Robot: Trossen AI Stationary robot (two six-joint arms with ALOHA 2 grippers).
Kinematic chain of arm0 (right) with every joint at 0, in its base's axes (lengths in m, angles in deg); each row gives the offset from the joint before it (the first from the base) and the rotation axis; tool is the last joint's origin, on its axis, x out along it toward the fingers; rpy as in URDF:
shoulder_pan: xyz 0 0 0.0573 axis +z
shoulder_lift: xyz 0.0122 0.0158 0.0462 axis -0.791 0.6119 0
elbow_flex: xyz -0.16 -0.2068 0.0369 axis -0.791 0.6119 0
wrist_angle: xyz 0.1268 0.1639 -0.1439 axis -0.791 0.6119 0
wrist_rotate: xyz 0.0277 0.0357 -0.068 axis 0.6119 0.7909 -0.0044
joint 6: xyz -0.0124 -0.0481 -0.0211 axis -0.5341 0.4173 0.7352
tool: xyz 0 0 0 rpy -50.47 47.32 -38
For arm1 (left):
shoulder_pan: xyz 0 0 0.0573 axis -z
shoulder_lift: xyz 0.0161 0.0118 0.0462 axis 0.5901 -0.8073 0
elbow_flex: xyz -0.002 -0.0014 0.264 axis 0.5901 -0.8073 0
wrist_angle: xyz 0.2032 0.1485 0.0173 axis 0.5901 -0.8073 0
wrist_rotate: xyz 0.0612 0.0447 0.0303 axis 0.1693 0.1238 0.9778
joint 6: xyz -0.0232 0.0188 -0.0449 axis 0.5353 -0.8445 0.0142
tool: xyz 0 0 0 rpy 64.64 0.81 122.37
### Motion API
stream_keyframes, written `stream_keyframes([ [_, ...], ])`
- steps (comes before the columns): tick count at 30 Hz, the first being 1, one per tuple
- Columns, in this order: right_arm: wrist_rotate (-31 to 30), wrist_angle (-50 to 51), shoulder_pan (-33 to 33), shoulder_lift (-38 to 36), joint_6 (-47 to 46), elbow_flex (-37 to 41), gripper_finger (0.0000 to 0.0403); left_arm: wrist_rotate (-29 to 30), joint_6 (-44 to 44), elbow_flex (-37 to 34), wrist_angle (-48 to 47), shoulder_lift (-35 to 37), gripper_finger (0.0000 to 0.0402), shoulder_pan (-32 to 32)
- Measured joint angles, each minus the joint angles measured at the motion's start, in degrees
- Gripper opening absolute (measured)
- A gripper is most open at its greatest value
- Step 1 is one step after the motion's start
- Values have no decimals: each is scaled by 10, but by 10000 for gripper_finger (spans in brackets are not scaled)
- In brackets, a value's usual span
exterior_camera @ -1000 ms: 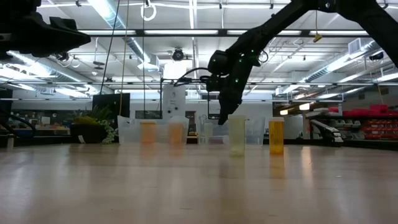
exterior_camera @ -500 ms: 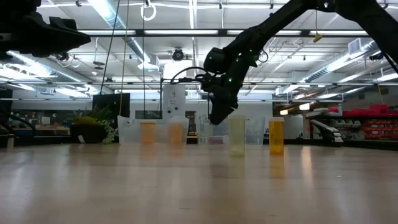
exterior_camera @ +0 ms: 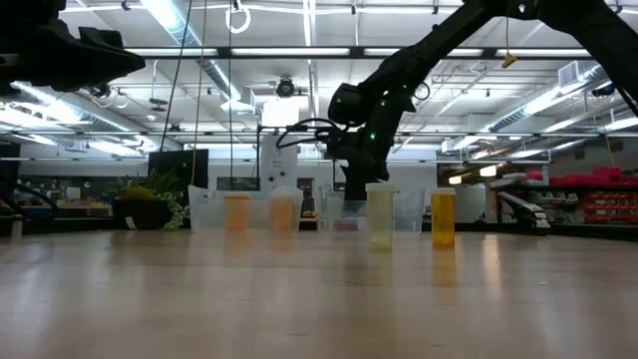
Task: Pick and place medicine bottles into bin by pill shape (circle, oval)
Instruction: Put the small blue pill bottle into the right bin
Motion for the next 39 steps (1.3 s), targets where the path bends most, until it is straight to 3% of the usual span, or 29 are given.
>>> stream_keyframes([
  [7,1,-6,-8,0,-1,21,214,0,0,0,0,0,58,0],
  [19,53,-27,-7,0,27,24,214,0,0,0,0,0,53,0],
  [31,57,-33,-11,2,4,24,214,0,0,0,0,0,60,0],
  [39,29,-38,-12,21,-2,24,214,0,0,0,0,0,55,0],
])
